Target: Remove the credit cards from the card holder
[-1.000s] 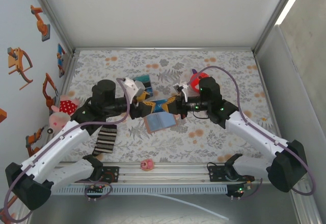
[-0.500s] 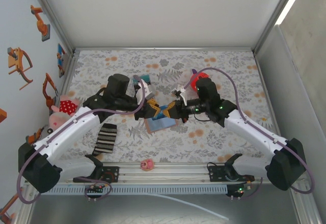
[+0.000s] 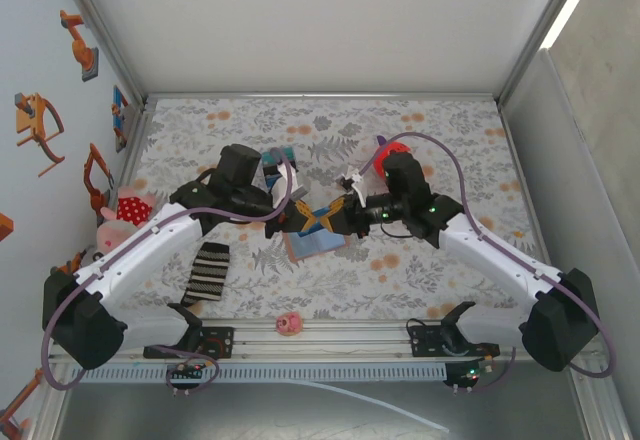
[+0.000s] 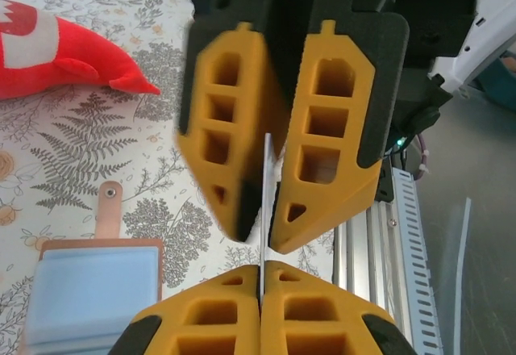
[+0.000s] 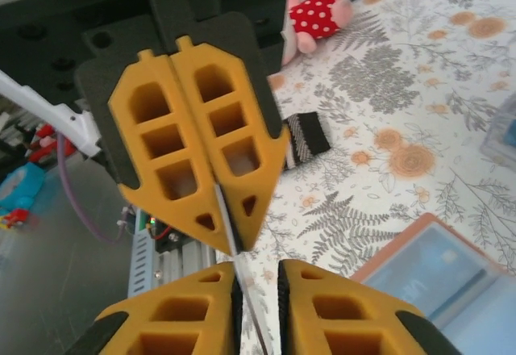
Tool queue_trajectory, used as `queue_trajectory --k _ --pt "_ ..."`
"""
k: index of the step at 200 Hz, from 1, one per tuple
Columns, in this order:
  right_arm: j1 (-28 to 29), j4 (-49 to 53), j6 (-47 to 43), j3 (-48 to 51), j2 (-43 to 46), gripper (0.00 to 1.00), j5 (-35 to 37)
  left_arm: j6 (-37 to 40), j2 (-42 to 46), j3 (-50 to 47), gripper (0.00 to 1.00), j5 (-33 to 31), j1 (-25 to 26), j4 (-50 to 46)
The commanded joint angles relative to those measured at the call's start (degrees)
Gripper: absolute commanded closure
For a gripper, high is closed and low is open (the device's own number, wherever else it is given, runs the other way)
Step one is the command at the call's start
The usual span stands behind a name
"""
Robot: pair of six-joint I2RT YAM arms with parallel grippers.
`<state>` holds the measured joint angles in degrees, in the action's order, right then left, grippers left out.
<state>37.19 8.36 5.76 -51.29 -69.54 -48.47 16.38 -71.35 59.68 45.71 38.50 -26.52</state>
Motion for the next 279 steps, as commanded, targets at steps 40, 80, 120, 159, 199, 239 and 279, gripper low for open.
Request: queue_trajectory --k 40,80,120,159,199,239,279 --pt "-0.42 5.29 0.19 -1.06 5.03 0.43 21.07 4.86 -1.54 0.96 1.00 -10.05 -3.99 -0.22" --pt "-1.24 5.70 2.62 -0.39 7.07 0.37 29.51 12.06 -7.06 4.08 1.00 -18.28 -6.38 -1.42" --pt "-1.42 6.62 5.09 -0.28 8.92 0.34 37.74 17.97 -14.97 9.43 1.00 -19.77 -10.60 -1.15" --pt "-1.51 8.49 7.21 -0.30 11.06 0.32 44.92 24.02 -22.08 14.49 1.00 -20.85 -13.14 -0.81" --pt "-1.50 9.99 7.76 -0.08 11.93 0.32 46.92 29.12 -26.86 17.12 1.00 -20.16 -14.49 -0.14" --pt "-1.51 10.36 8.73 0.05 11.96 0.32 48.42 31.44 -31.42 18.97 1.00 -19.14 -16.01 -0.75" --pt "-1.51 10.38 9.34 0.62 12.54 0.32 48.82 32.57 -34.08 19.34 1.00 -19.00 -17.13 1.01"
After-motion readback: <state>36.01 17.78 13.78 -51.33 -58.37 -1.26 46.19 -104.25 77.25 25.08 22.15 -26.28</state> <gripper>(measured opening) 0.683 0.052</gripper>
